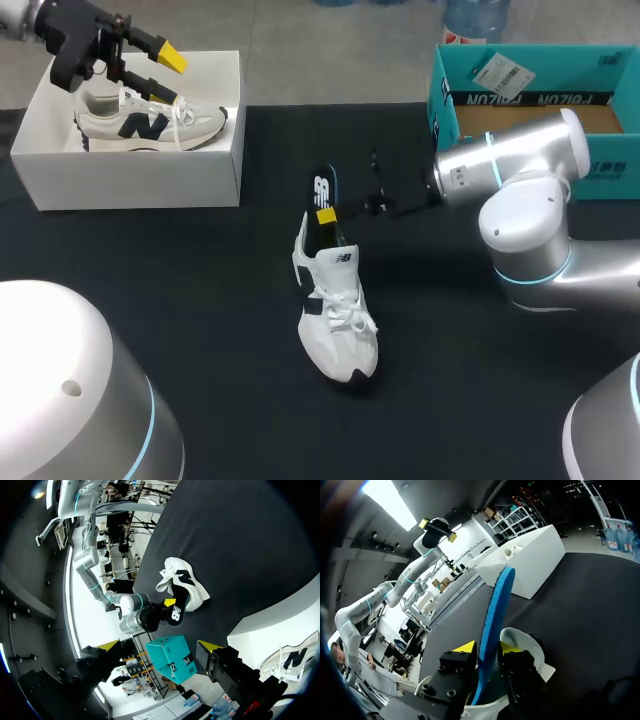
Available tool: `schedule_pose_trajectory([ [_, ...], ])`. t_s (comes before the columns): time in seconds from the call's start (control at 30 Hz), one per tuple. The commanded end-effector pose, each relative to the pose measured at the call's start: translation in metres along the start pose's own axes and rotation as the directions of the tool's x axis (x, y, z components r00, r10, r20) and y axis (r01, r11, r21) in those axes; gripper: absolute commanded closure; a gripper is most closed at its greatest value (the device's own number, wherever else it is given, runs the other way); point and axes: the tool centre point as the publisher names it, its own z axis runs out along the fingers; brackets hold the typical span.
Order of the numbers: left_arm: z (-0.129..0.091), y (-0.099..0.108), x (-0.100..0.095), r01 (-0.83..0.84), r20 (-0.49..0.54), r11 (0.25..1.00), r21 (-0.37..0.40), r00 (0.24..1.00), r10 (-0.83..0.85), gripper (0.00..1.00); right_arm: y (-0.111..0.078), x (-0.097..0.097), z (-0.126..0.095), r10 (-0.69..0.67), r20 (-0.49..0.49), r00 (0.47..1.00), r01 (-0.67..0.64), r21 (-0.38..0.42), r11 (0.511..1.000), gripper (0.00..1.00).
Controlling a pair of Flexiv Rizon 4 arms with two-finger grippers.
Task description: Take the shoe out of the shoebox, open the shoe tongue, remove and reinsert the insole, then place the shoe into the shoebox
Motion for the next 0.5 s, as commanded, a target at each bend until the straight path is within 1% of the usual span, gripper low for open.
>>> schedule_pose_trajectory([
  [0.03, 0.0, 0.0, 0.0, -0.001, -0.004, 1.0, 0.001, 1.0, 0.001, 0.0, 0.005, -0.004, 0.001, 0.003, 0.002, 1.0, -0.003, 0.028, 1.0, 0.87],
  [0.07, 0.0, 0.0, 0.0, -0.001, -0.004, 1.0, 0.001, 1.0, 0.001, 0.0, 0.004, -0.005, 0.001, 0.012, 0.004, 1.0, -0.012, 0.026, 1.0, 1.0],
  [0.3, 0.0, 0.0, 0.0, -0.001, -0.004, 1.0, 0.001, 1.0, 0.001, 0.0, -0.008, -0.009, 0.007, 0.038, -0.036, 0.999, -0.038, 0.017, 0.999, 1.0],
  [0.4, 0.0, 0.0, 0.0, -0.001, -0.004, 1.0, 0.001, 1.0, 0.001, 0.0, -0.014, -0.009, 0.011, 0.054, -0.051, 0.997, -0.052, 0.035, 0.998, 1.0],
  [0.5, 0.0, 0.0, 0.0, -0.001, -0.004, 1.0, 0.001, 1.0, 0.001, 0.0, -0.02, -0.005, 0.014, 0.068, -0.056, 0.996, -0.065, 0.05, 0.997, 1.0],
])
